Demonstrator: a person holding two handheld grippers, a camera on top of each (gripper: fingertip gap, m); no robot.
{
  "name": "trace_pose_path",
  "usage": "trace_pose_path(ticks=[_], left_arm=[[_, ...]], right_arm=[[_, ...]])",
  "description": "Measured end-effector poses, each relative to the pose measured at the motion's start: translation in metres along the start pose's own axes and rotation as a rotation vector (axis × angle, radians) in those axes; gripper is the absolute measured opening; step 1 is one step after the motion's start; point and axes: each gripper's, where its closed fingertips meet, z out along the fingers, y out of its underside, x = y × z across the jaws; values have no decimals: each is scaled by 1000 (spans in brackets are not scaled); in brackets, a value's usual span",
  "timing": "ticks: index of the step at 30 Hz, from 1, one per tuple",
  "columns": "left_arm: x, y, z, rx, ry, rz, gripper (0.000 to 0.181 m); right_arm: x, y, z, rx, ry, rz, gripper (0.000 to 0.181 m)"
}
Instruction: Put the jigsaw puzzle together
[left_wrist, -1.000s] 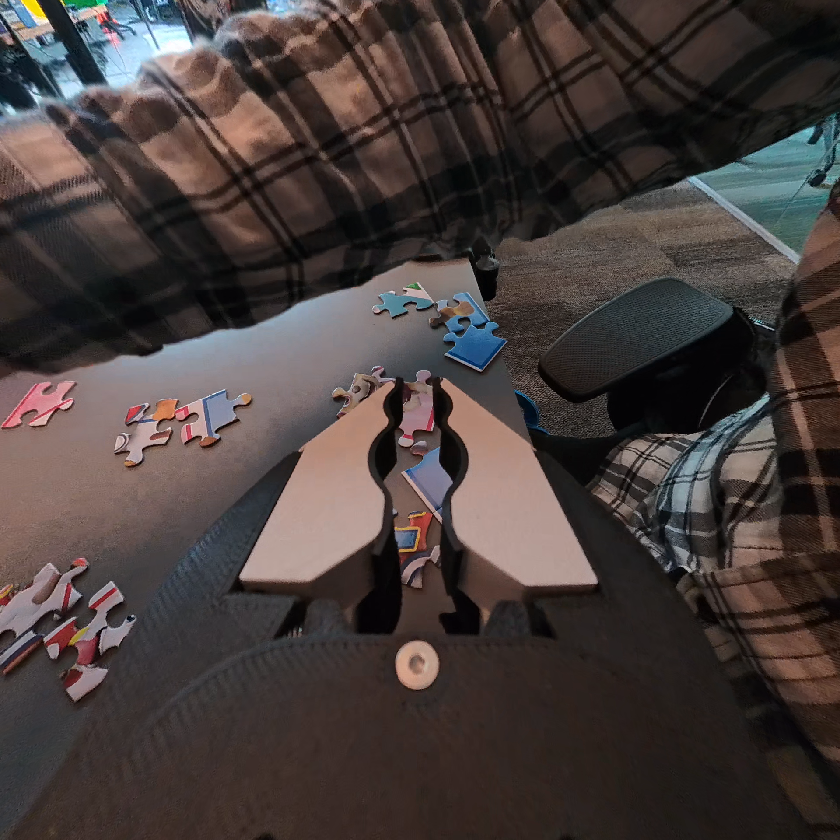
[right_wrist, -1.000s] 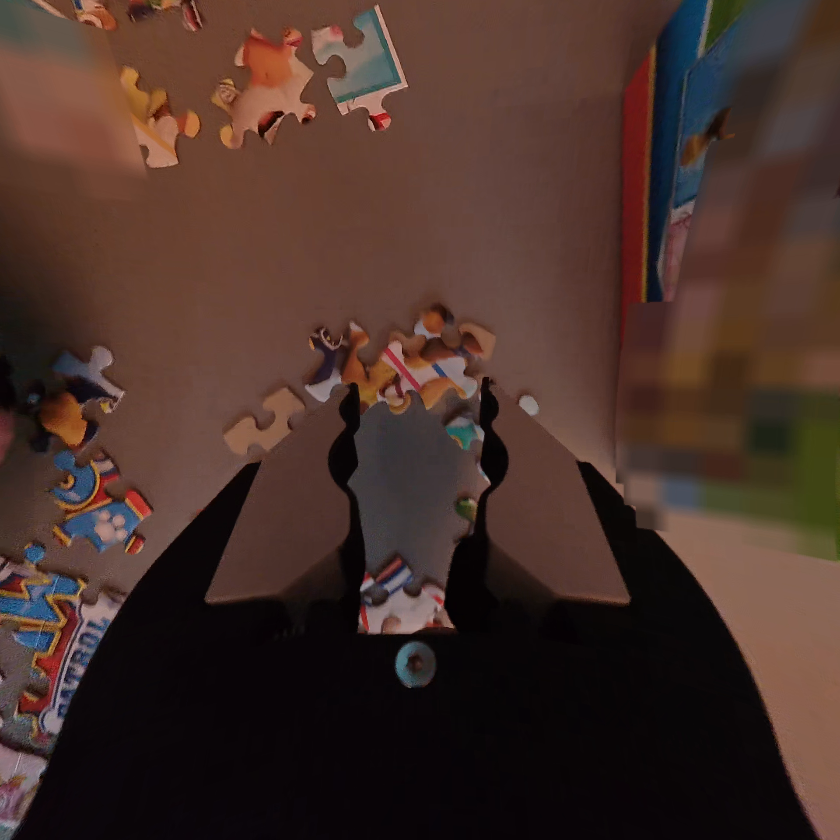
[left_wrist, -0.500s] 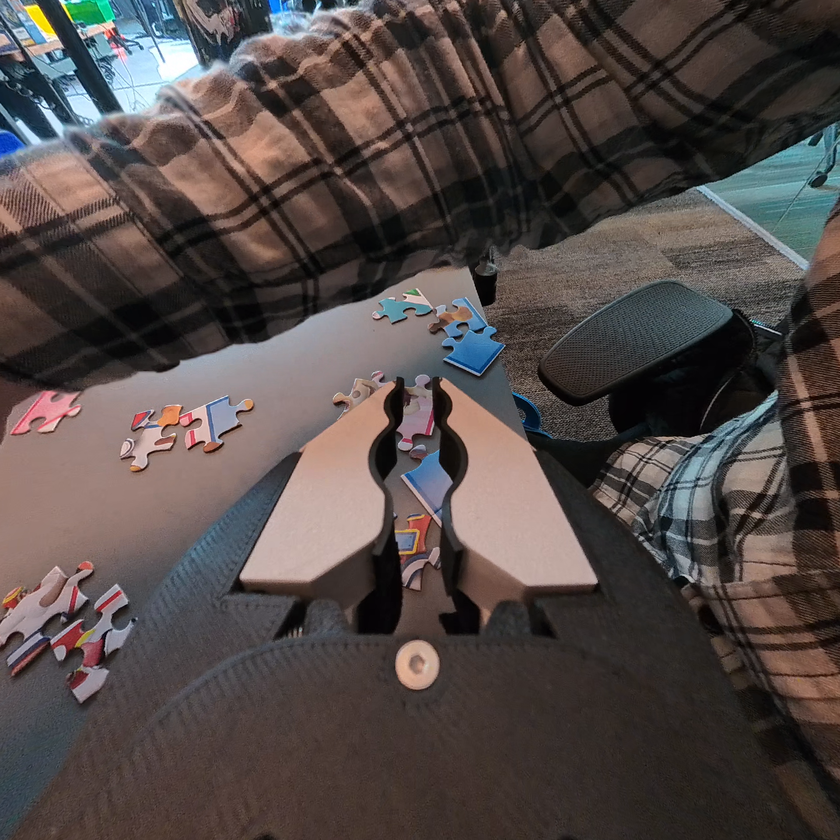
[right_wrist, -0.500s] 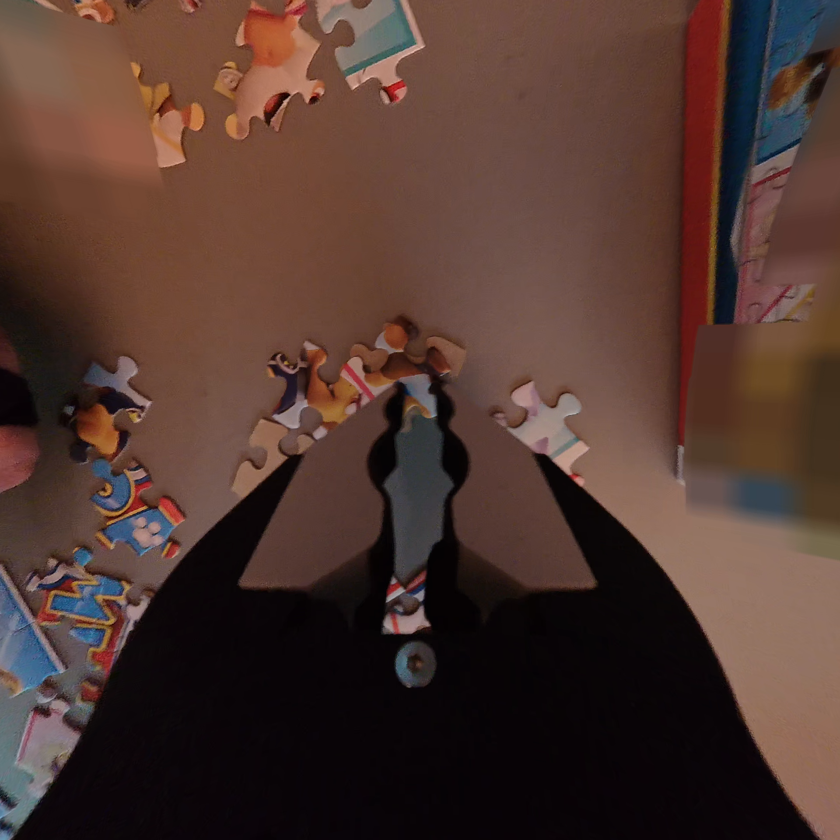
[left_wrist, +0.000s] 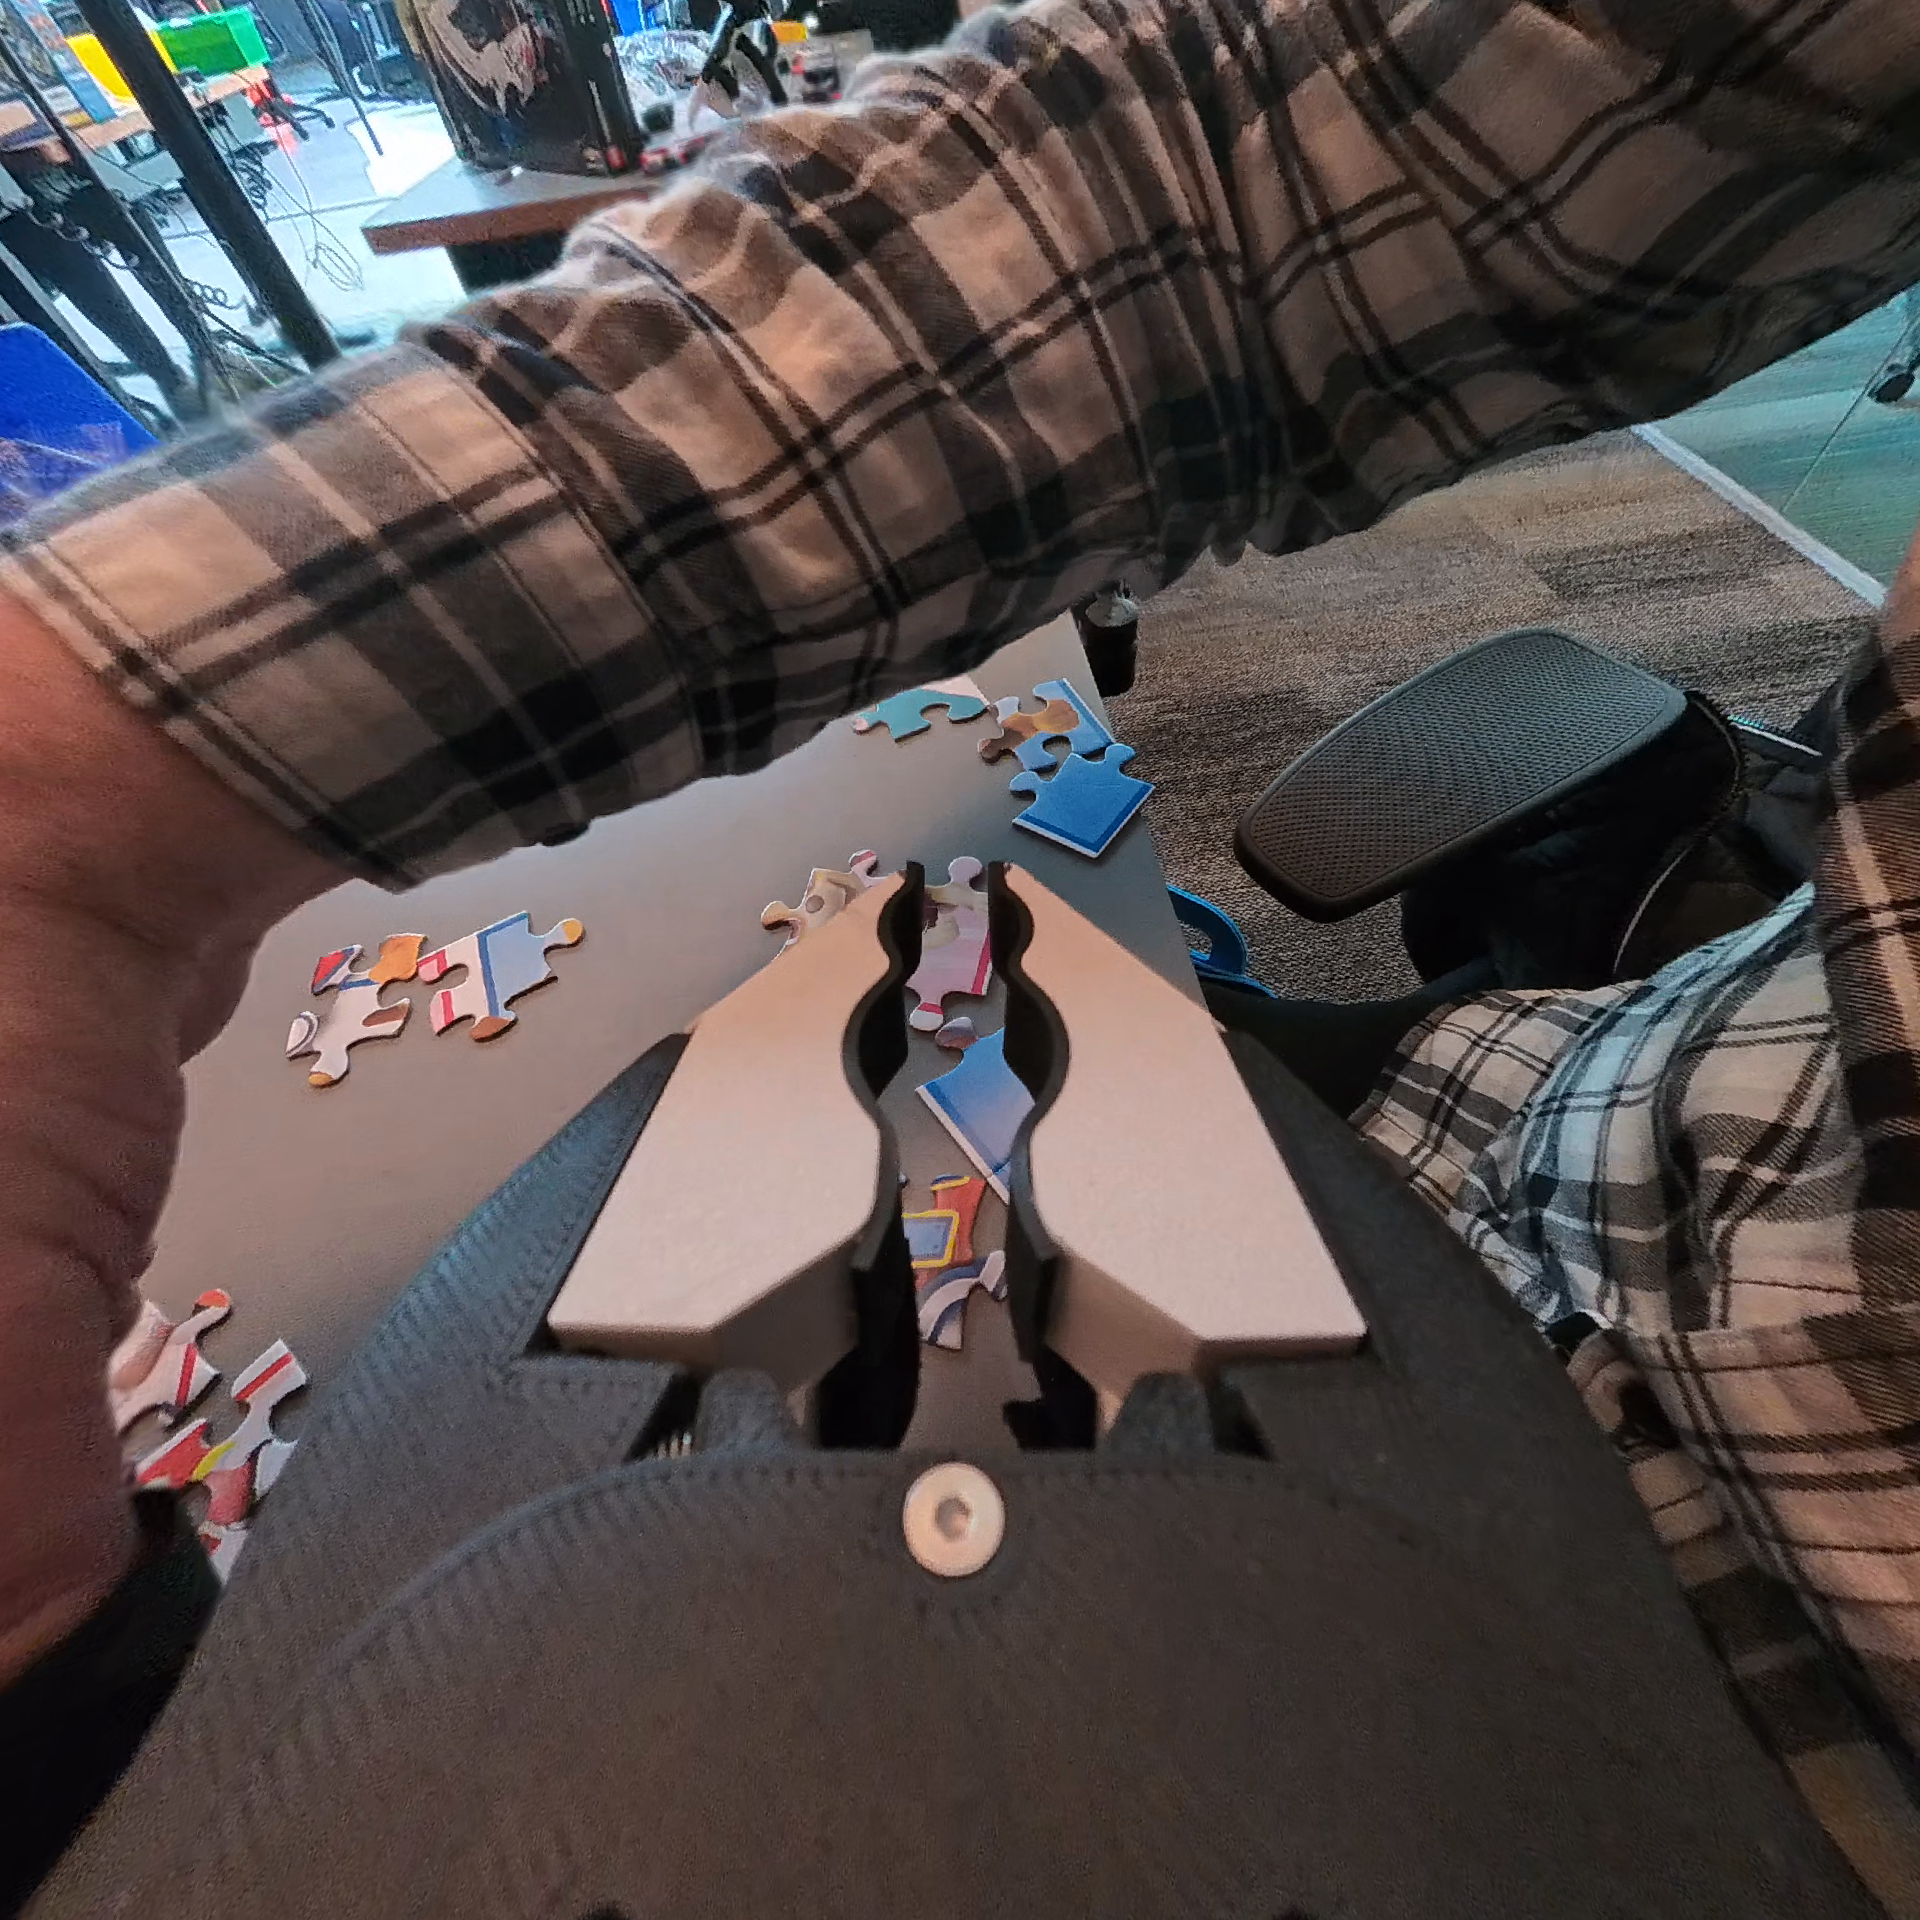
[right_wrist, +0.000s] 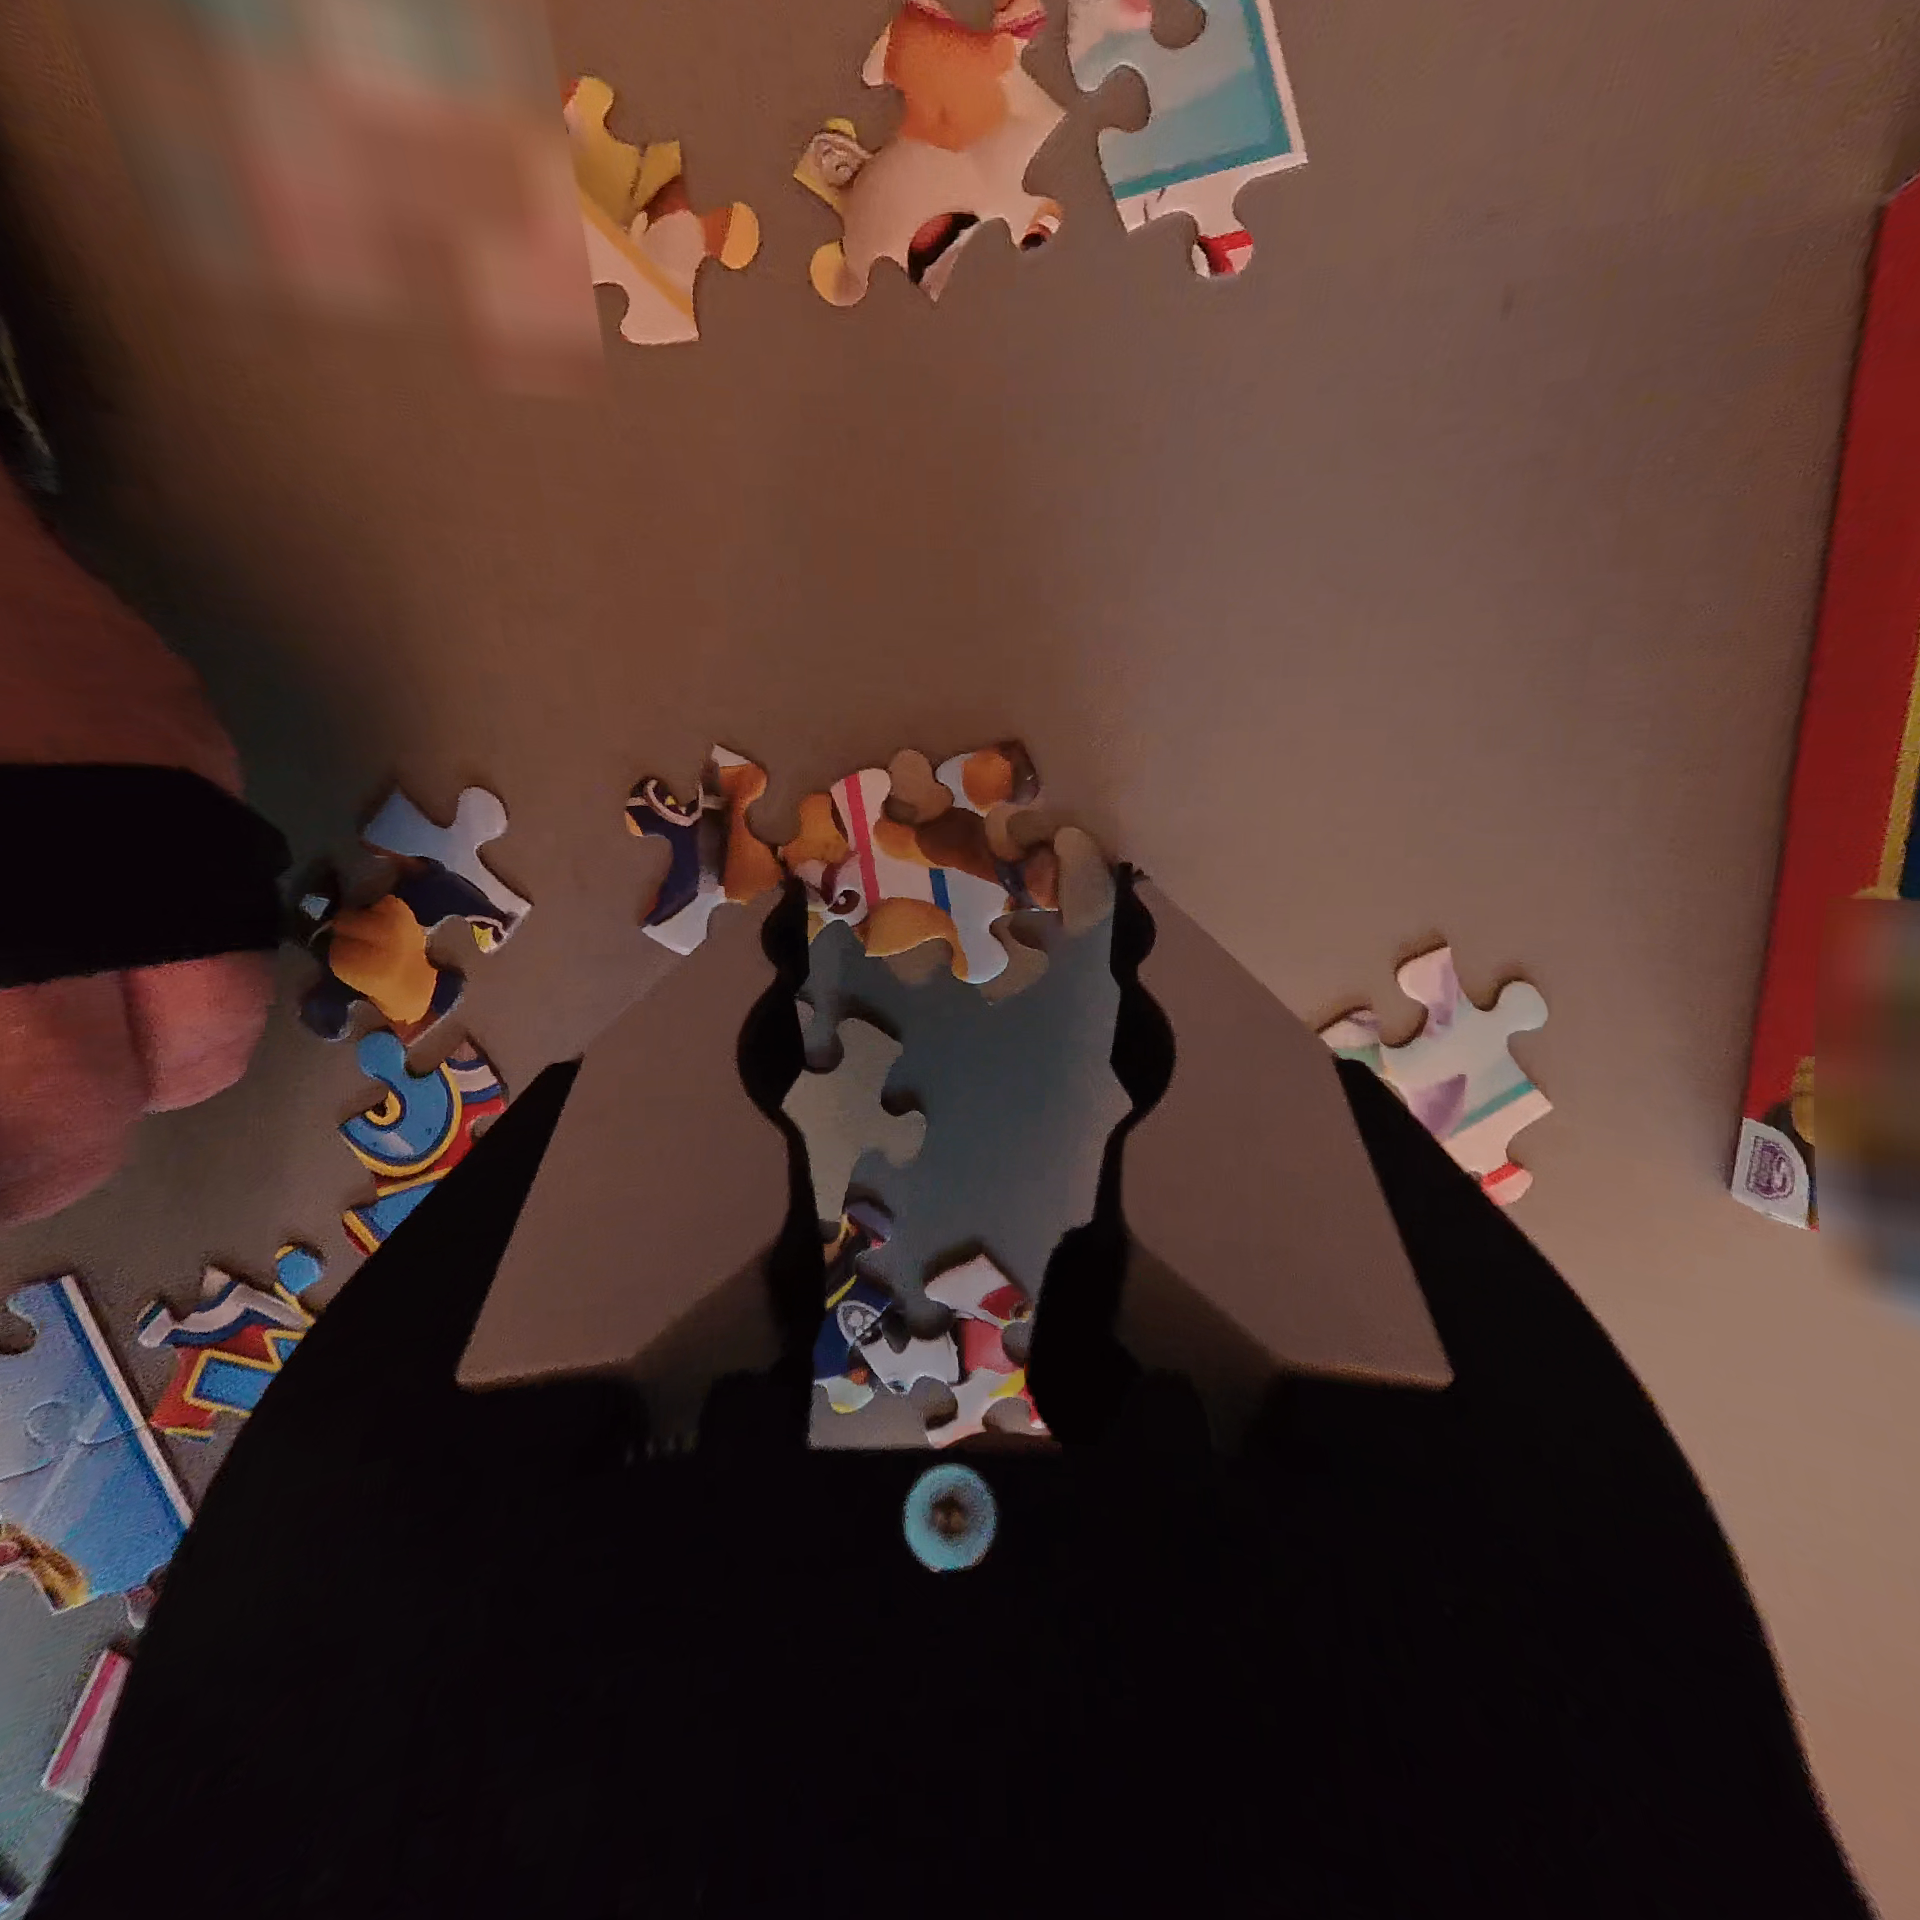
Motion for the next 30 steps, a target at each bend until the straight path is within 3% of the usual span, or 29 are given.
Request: trace_pose_path(ticks=[6, 7, 17, 25, 30], left_arm=[[1, 0, 0, -3, 1, 9, 12], [1, 0, 0, -4, 0, 11, 12], [6, -2, 1, -2, 10, 44, 12], [36, -14, 2, 3, -11, 255, 12], [45, -18, -25, -23, -80, 268, 14]], right_arm=[[-3, 0, -1, 20, 7, 25, 46], [-3, 1, -2, 21, 9, 26, 35], [4, 12, -15, 31, 47, 79, 35], [9, 20, -36, 95, 97, 161, 35], [-8, 15, -50, 111, 68, 135, 35]])
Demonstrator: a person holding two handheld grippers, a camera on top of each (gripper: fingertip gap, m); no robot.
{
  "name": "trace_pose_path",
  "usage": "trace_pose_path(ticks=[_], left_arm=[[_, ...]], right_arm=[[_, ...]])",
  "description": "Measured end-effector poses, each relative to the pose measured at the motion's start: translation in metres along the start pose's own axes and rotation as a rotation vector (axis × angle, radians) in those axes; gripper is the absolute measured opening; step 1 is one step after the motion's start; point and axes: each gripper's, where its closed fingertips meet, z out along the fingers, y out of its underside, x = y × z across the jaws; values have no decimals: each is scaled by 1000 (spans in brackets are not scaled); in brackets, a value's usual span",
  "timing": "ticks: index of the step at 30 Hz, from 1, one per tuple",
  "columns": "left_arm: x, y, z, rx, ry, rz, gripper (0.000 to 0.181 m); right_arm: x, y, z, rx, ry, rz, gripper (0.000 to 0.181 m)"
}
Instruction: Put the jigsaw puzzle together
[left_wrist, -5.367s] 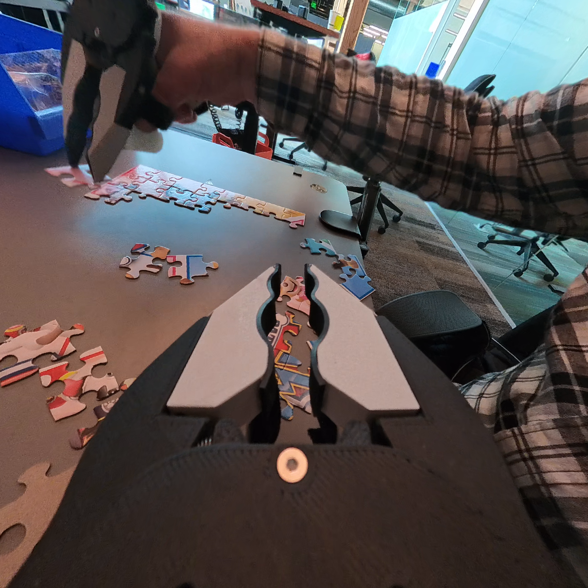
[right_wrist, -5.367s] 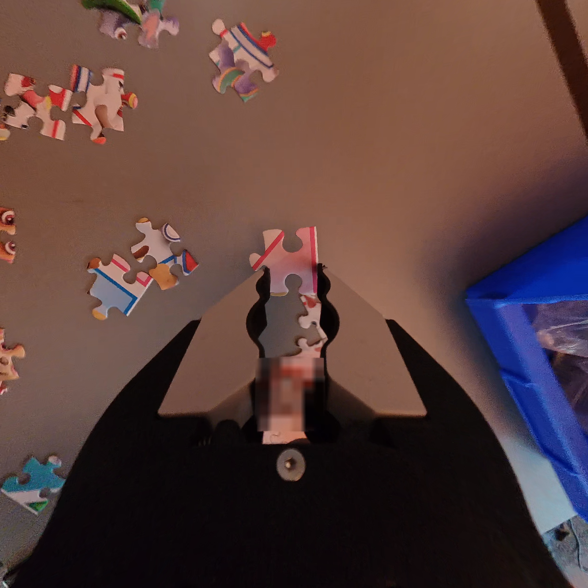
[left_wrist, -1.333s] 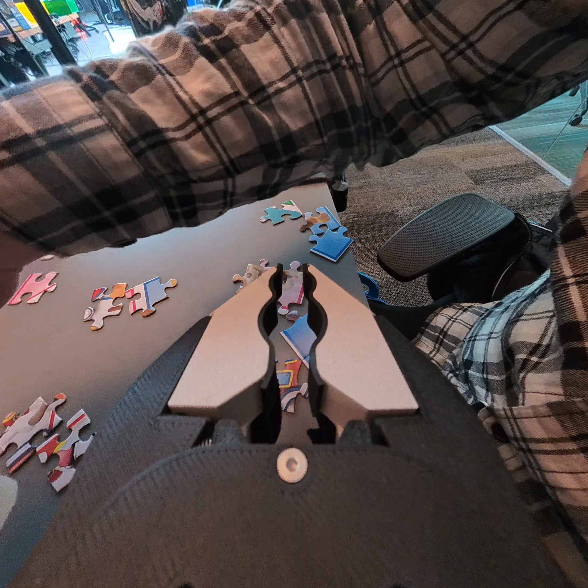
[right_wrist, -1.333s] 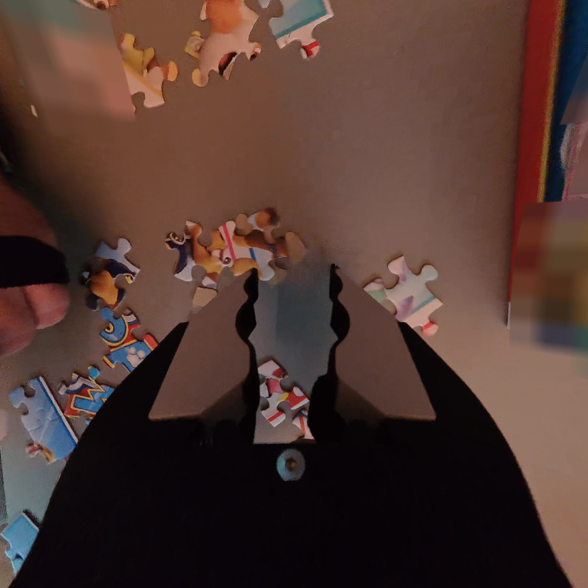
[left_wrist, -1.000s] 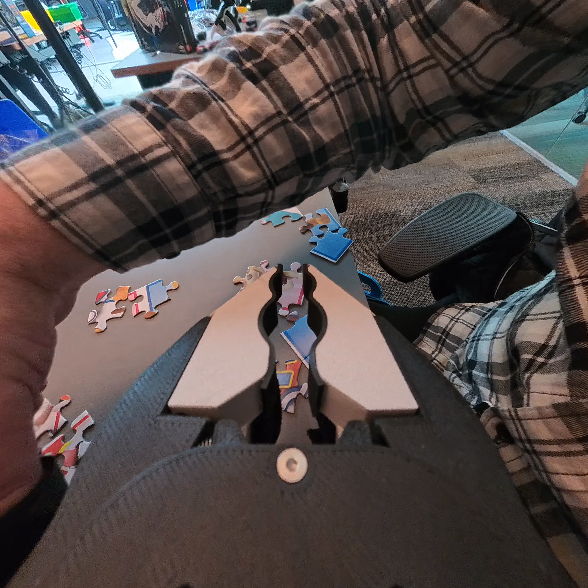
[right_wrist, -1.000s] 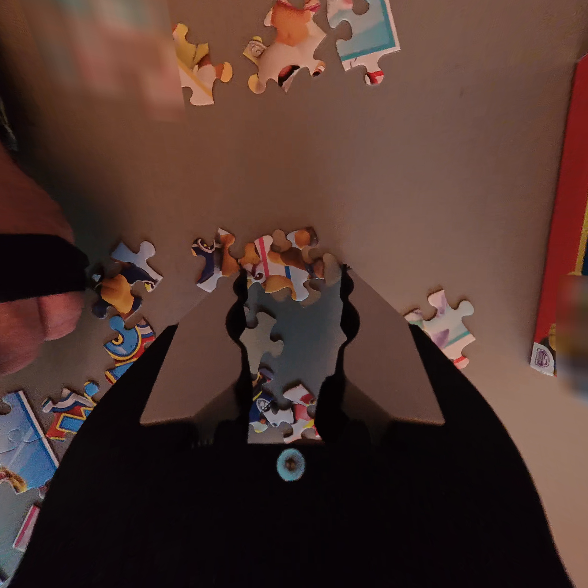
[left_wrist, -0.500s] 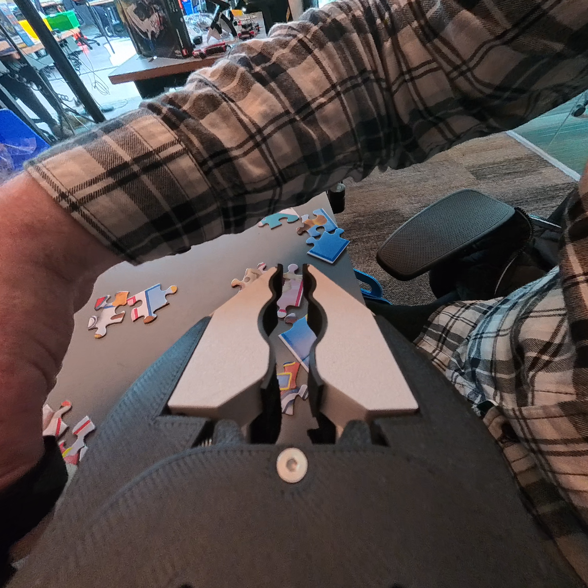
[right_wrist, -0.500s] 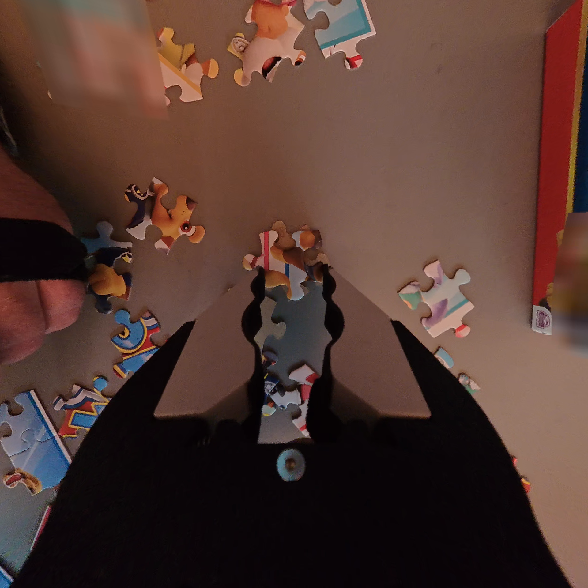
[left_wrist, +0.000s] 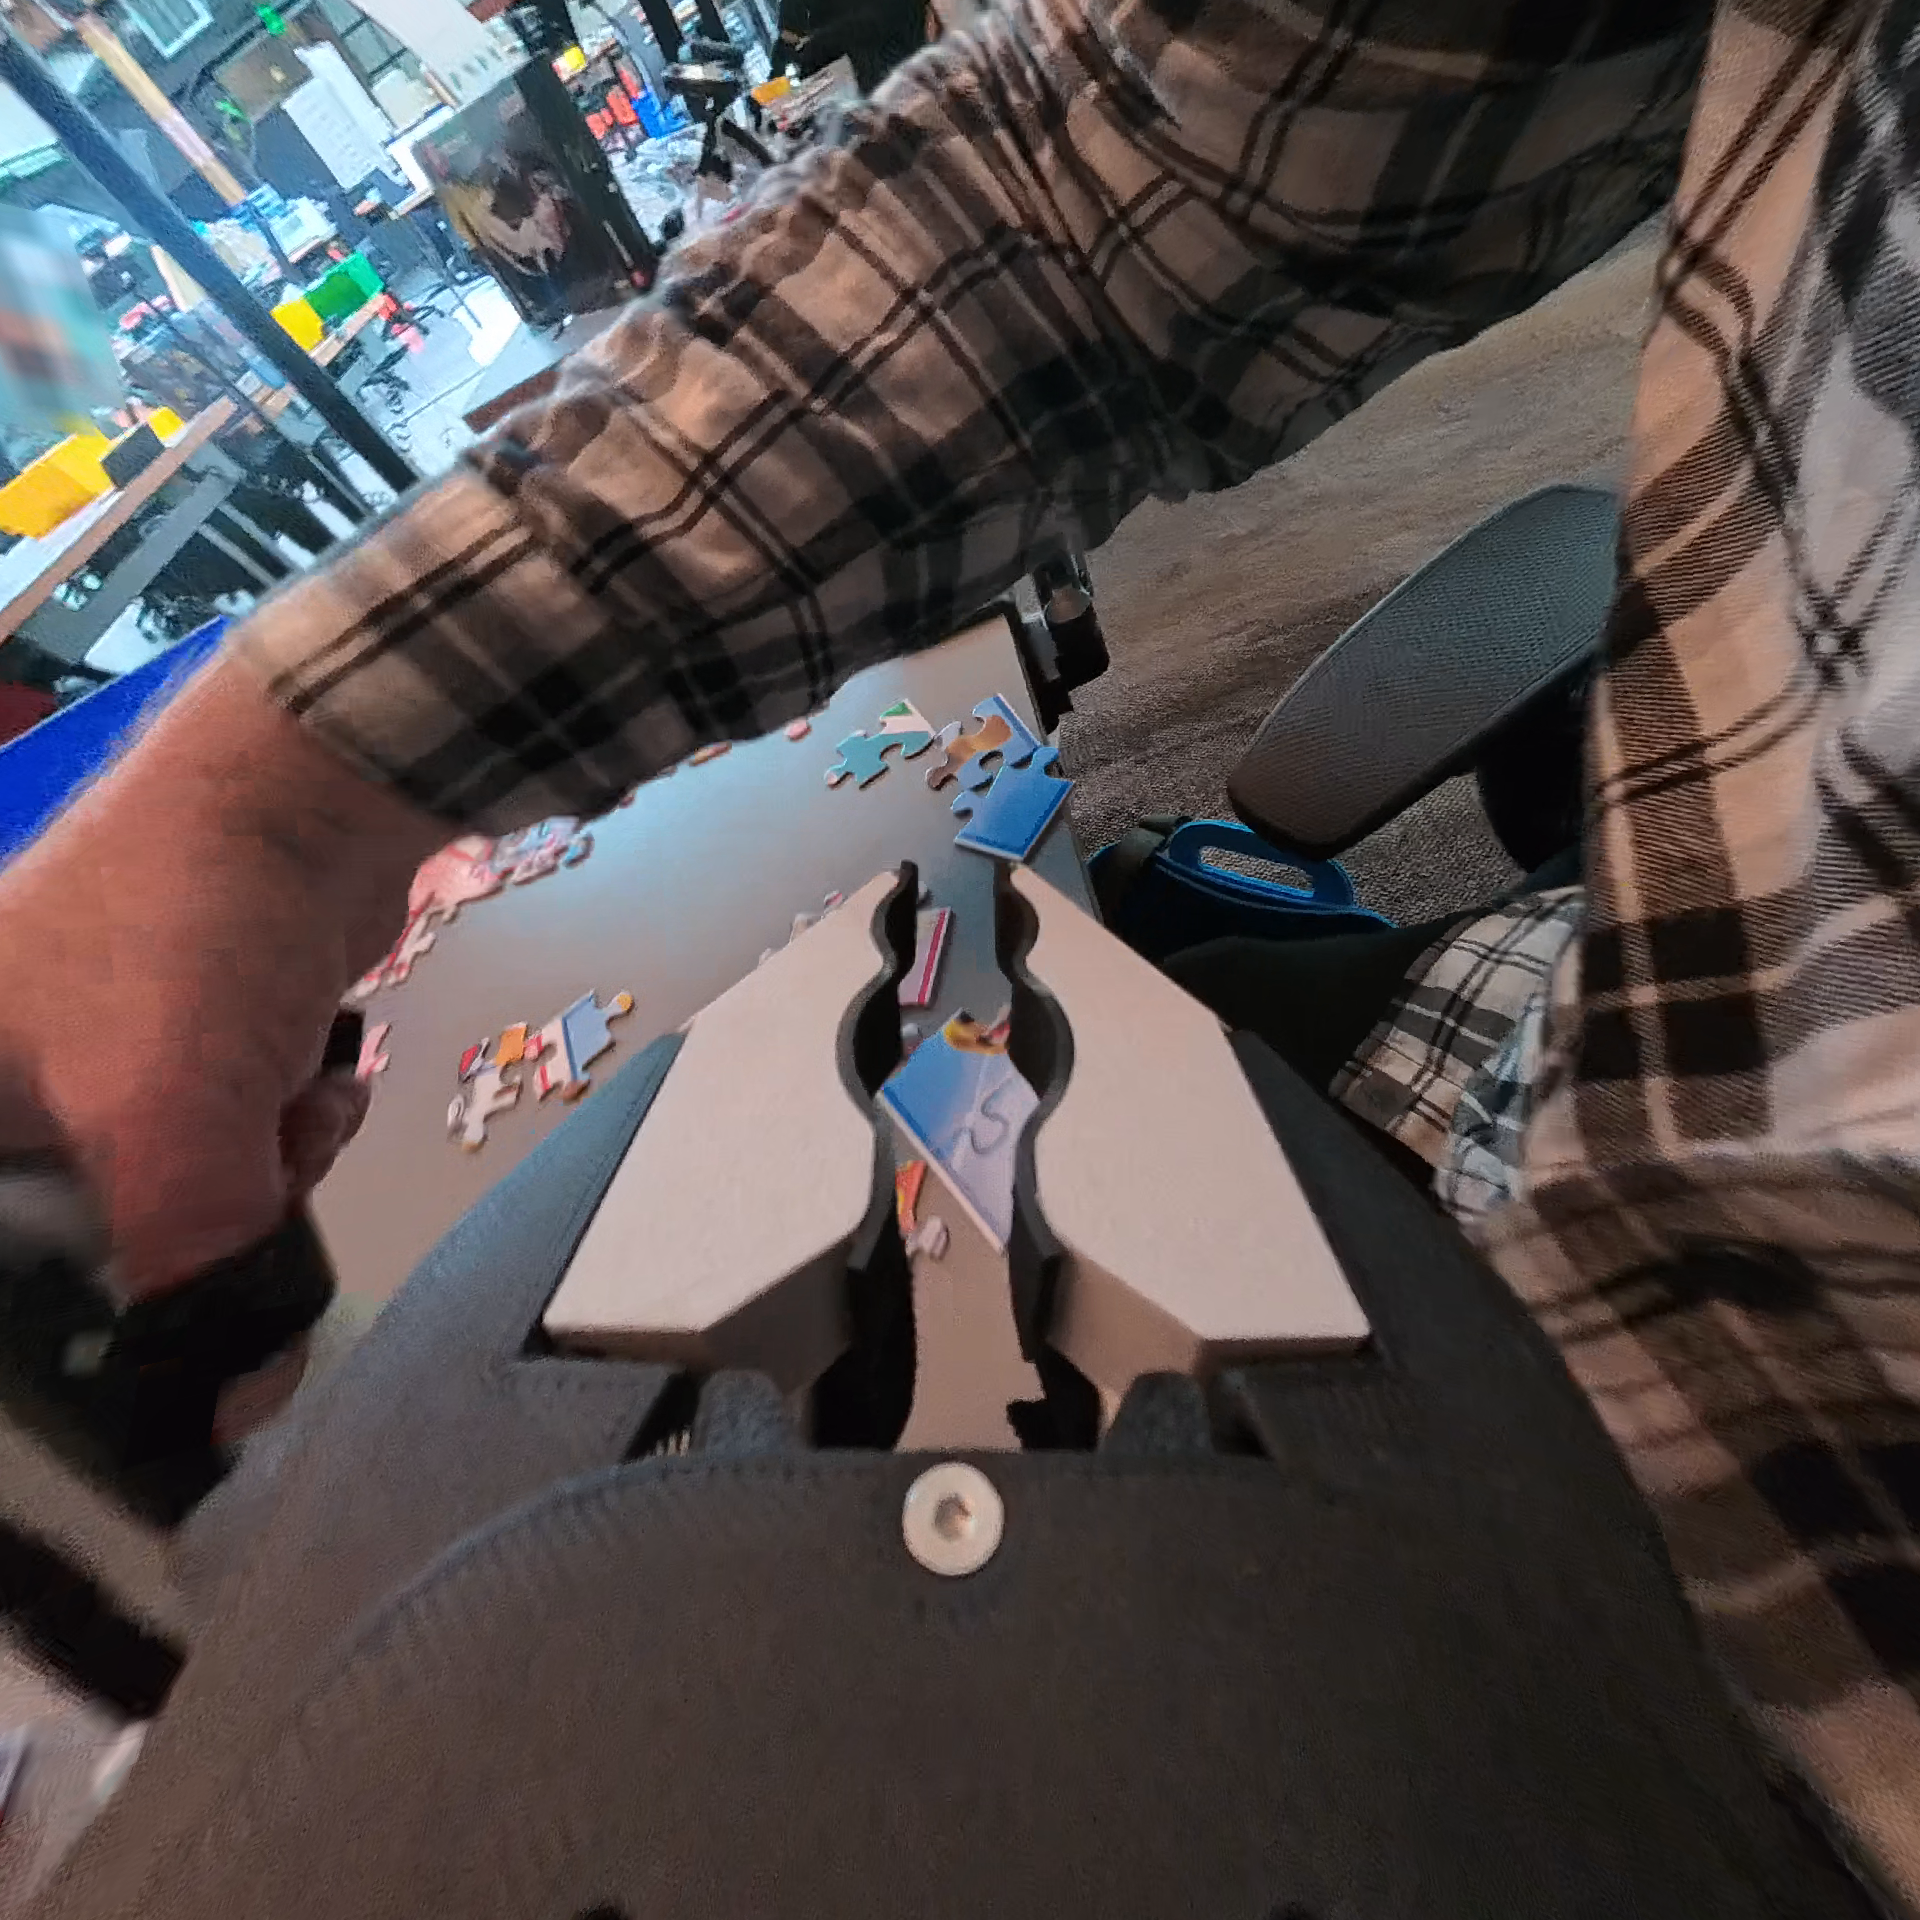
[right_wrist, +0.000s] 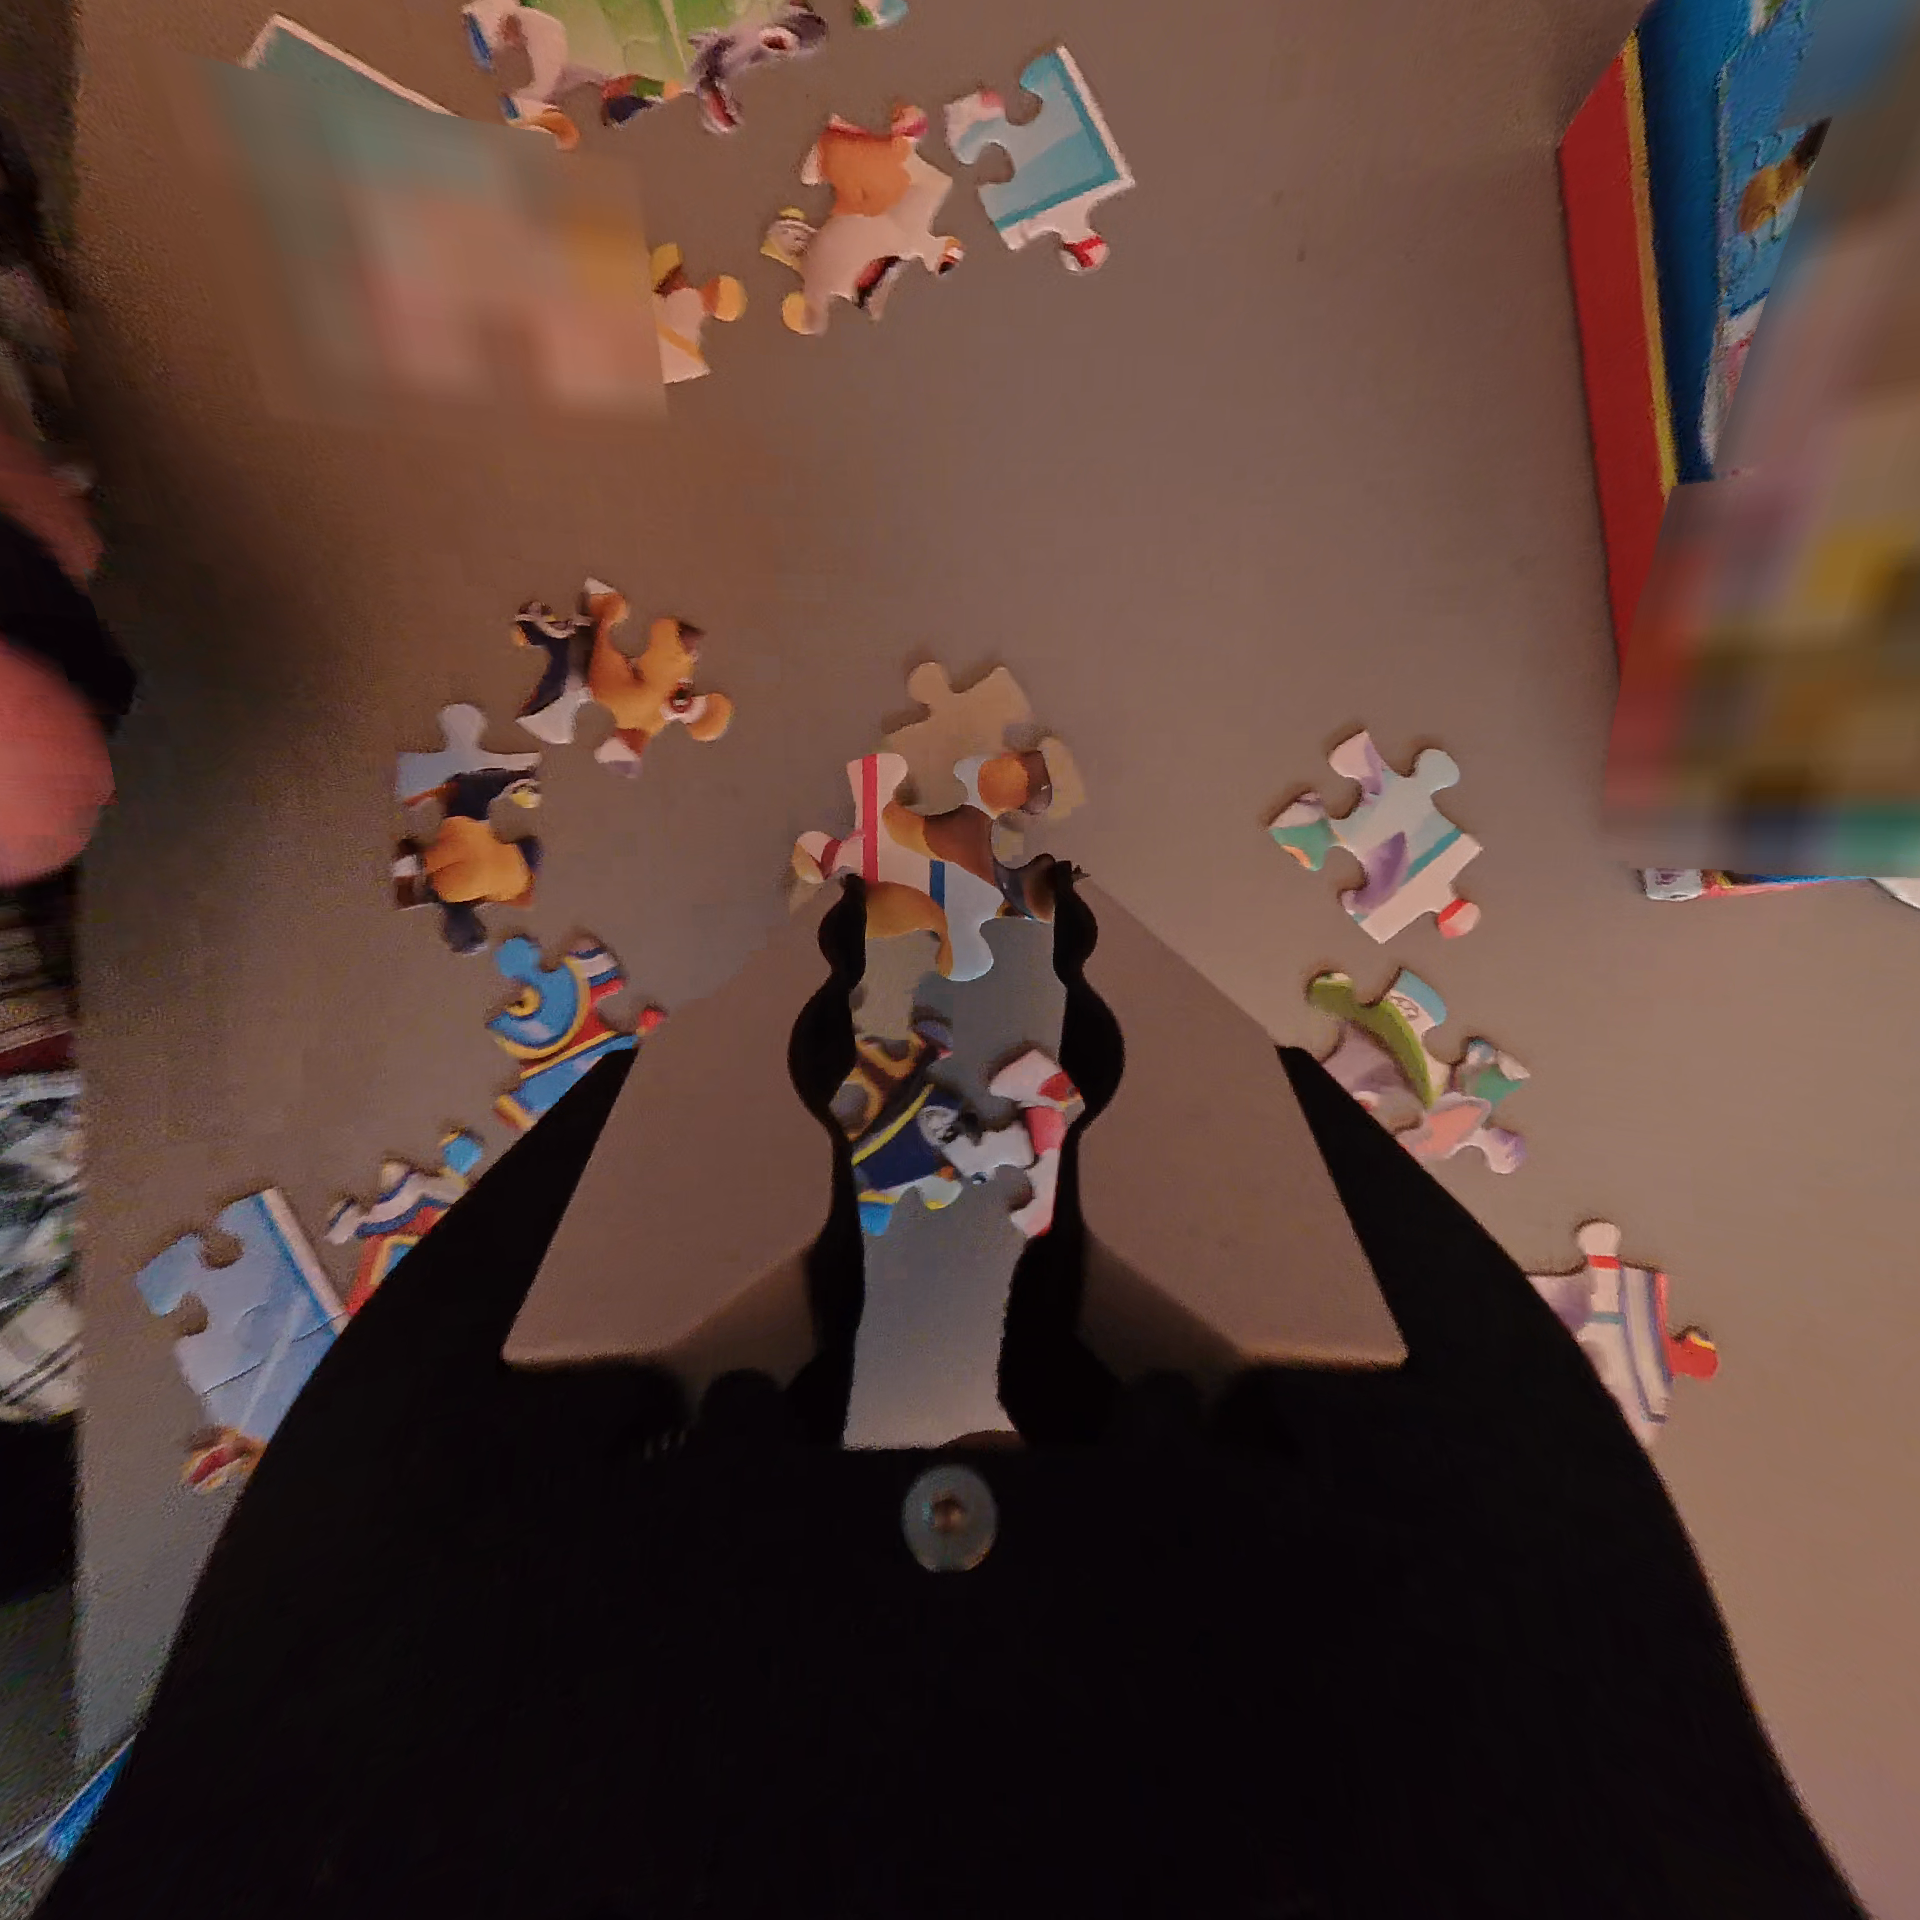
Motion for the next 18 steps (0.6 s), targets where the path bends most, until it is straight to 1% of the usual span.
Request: trace_pose_path(ticks=[2, 4, 5, 7, 8, 10, 11, 14, 18], left_arm=[[-3, 7, -19, -21, -30, -56, 15], [-11, 26, -42, -79, -92, -107, 19], [-16, 40, -55, -123, -125, -140, 22], [-27, 78, -81, -263, -183, -242, 38], [-31, 95, -93, -315, -204, -278, 42], [-33, 125, -114, -406, -191, -371, 52], [-35, 134, -121, -426, -192, -398, 57], [-22, 146, -125, -442, -64, -498, 67], [-8, 162, -120, -550, 53, -544, 94]], right_arm=[[-12, 3, -3, -18, -11, -17, 35], [-25, 8, -4, -35, -15, -21, 35], [-30, 10, -4, -43, -13, -16, 35], [-41, 14, -4, -42, -1, 3, 35], [-46, 14, -4, -31, 6, 20, 35], [-55, 13, -2, -14, 41, 54, 35], [-58, 13, -2, -8, 69, 75, 35], [-73, 16, 2, 30, 103, 142, 35], [-92, 17, 6, 112, 111, 216, 35]])
